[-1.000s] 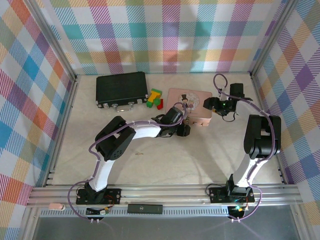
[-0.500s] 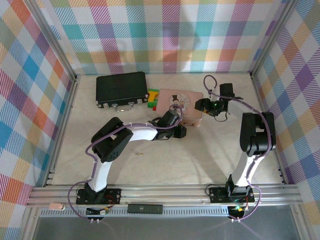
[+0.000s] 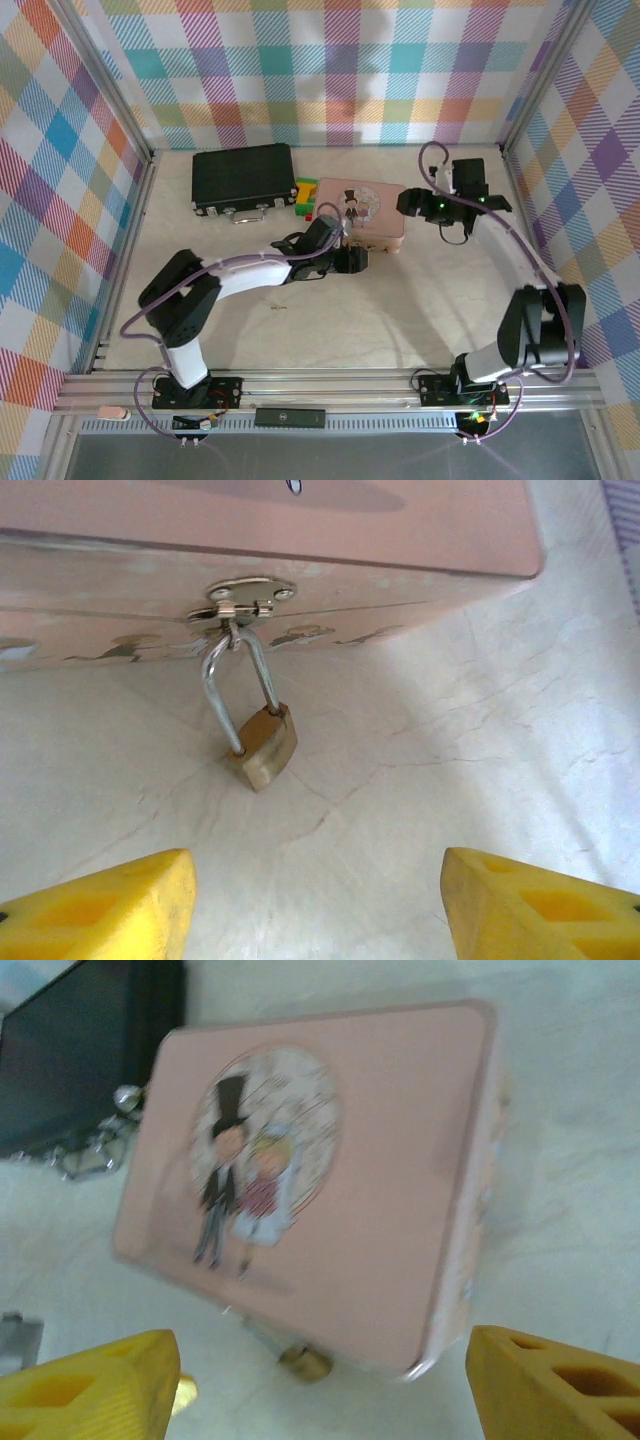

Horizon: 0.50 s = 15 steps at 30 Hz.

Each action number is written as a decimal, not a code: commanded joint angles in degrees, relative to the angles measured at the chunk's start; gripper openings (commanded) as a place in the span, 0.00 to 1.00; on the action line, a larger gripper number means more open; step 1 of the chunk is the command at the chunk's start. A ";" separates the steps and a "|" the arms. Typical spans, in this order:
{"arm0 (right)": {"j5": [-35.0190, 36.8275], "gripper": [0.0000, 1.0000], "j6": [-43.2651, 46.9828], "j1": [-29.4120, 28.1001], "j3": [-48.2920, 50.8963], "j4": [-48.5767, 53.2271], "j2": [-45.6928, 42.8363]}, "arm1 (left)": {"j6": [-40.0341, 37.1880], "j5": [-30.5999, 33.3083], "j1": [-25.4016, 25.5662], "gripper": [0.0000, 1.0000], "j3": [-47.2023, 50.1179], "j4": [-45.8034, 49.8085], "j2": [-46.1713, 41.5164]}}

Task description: Unlock a padlock with a key

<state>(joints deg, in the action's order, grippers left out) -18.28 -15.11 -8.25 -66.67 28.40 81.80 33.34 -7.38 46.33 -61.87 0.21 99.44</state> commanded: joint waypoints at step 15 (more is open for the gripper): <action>12.92 0.70 -10.10 -42.30 6.76 -2.08 5.48 | 7.58 3.38 -20.09 0.85 18.23 13.50 -27.80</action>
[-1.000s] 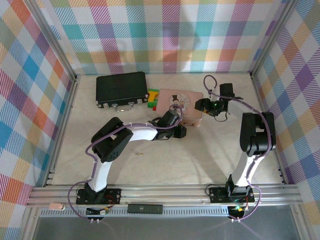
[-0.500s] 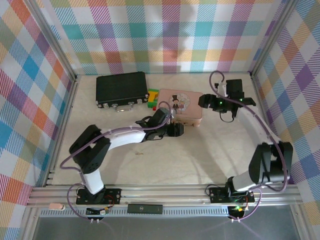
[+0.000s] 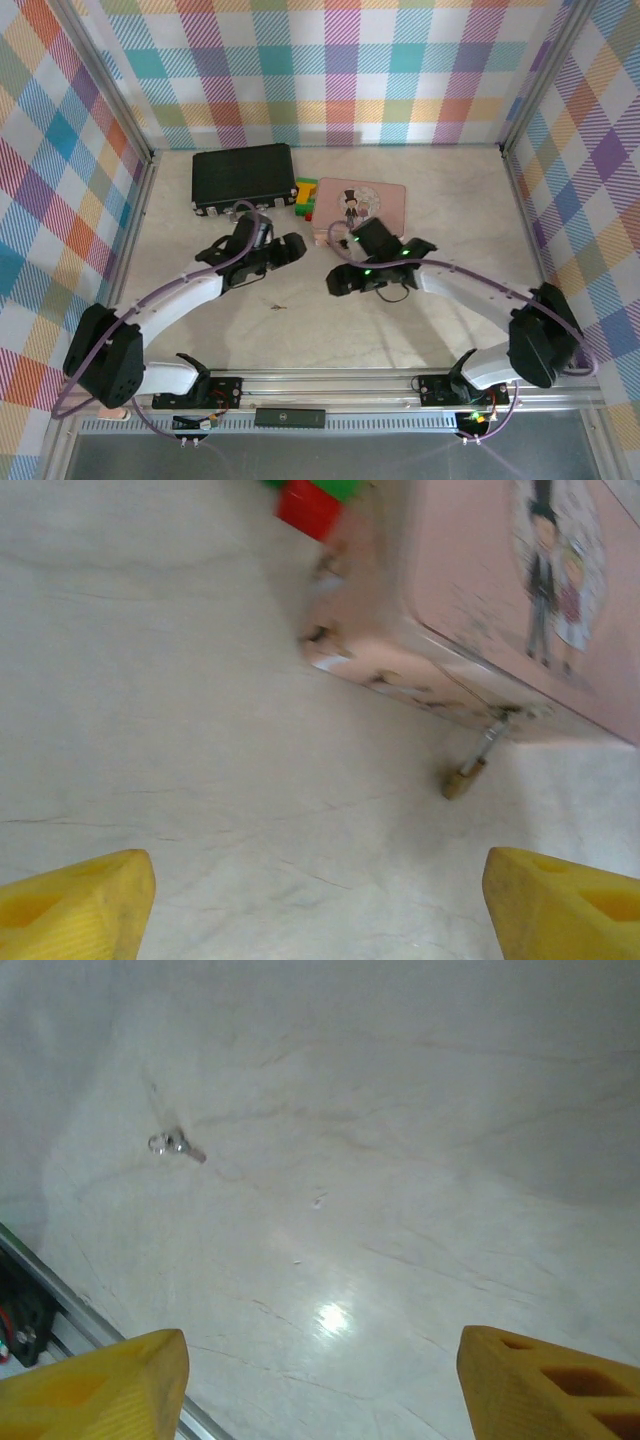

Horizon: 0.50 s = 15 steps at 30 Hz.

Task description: Unlock a padlock with a key

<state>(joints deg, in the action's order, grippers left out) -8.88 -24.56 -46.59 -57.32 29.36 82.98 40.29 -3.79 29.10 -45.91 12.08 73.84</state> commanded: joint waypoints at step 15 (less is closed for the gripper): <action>15.35 0.61 6.74 -18.26 -36.57 7.58 36.63 | -2.67 -5.76 -30.98 1.00 11.30 8.41 -17.05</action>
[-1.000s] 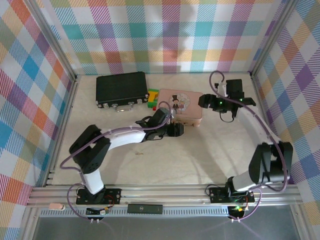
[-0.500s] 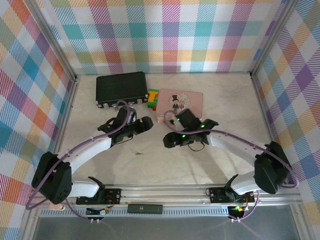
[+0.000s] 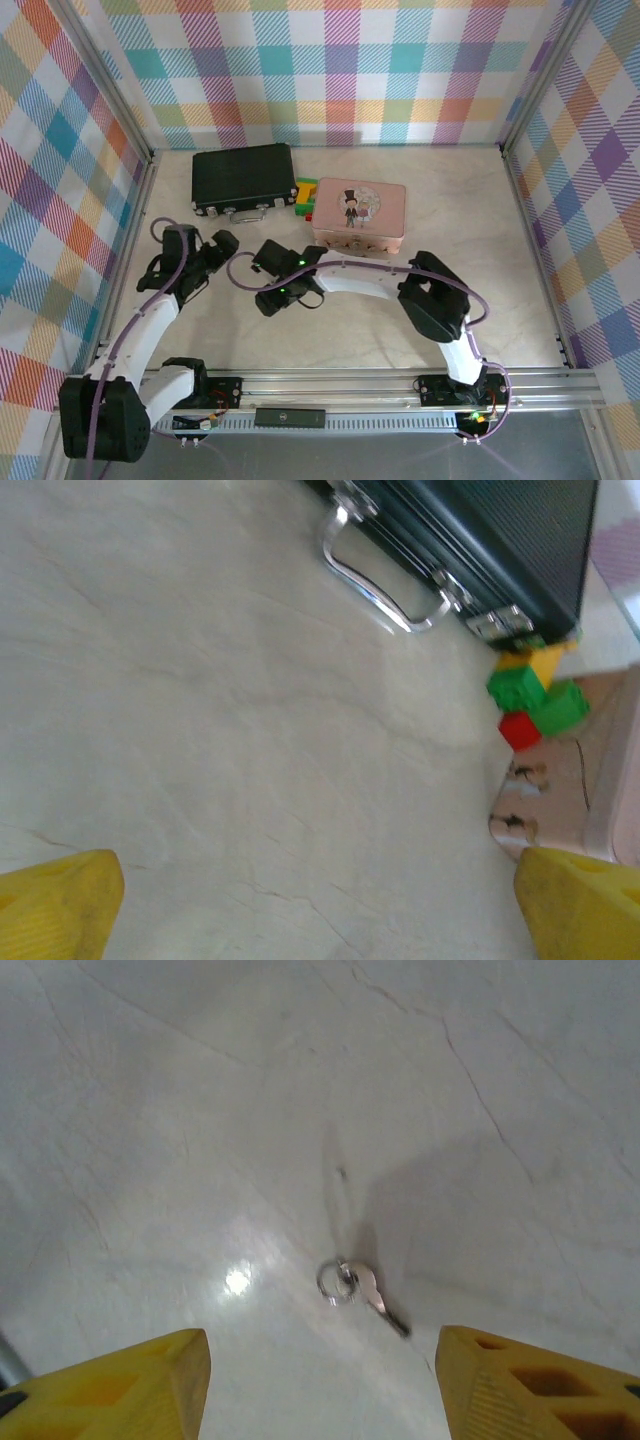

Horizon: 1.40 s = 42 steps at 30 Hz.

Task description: Unlock a padlock with a key

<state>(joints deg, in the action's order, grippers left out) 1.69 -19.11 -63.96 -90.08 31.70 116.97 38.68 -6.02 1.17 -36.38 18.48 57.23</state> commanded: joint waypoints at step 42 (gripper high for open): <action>19.88 0.21 -11.34 -7.23 -14.31 15.77 15.81 | 0.82 -12.00 -10.01 1.00 3.89 -4.34 2.73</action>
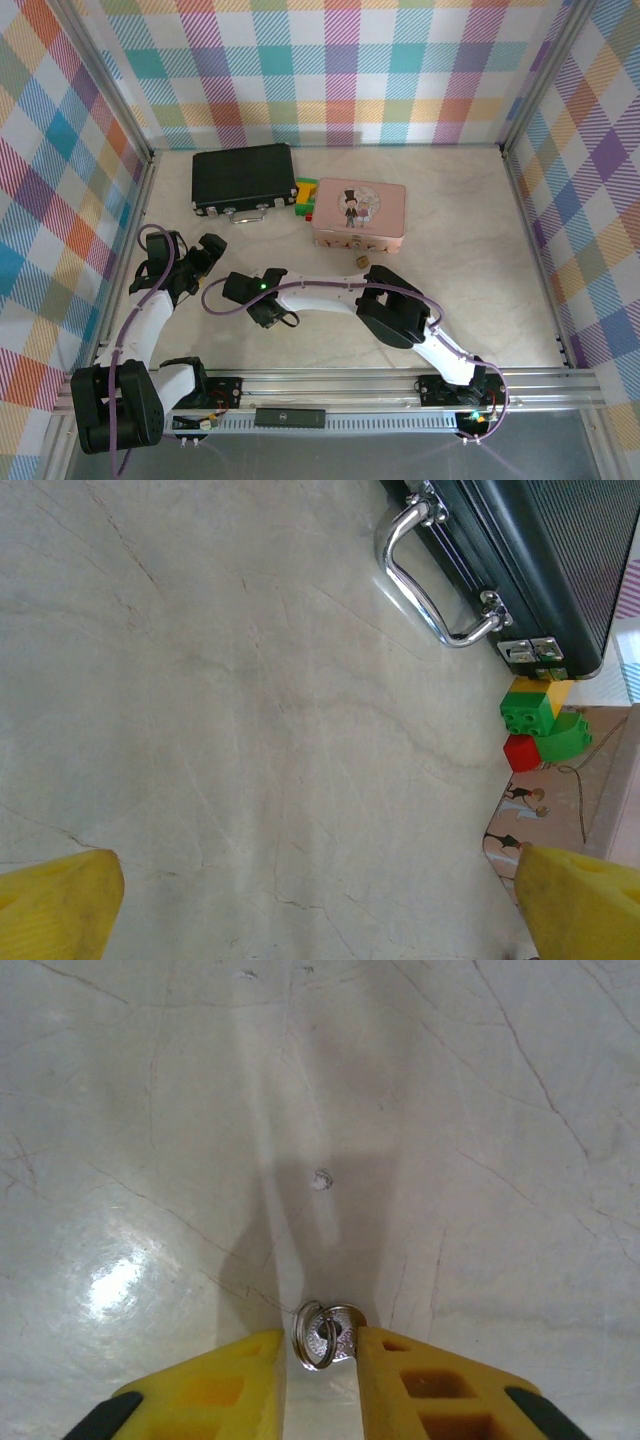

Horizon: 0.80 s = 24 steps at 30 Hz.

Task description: Unlock a padlock with a key

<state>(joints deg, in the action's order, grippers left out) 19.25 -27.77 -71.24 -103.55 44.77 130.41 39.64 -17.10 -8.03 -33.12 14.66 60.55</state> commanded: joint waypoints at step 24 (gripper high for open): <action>-24.40 0.00 5.63 12.75 25.84 -23.58 -25.29 | 13.99 -10.31 6.89 0.97 1.35 -12.77 1.13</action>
<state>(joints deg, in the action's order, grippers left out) 1.45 -23.86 -60.27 -79.85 26.00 108.77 46.70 -24.29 -4.78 -31.40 6.20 60.58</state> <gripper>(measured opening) 0.048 0.975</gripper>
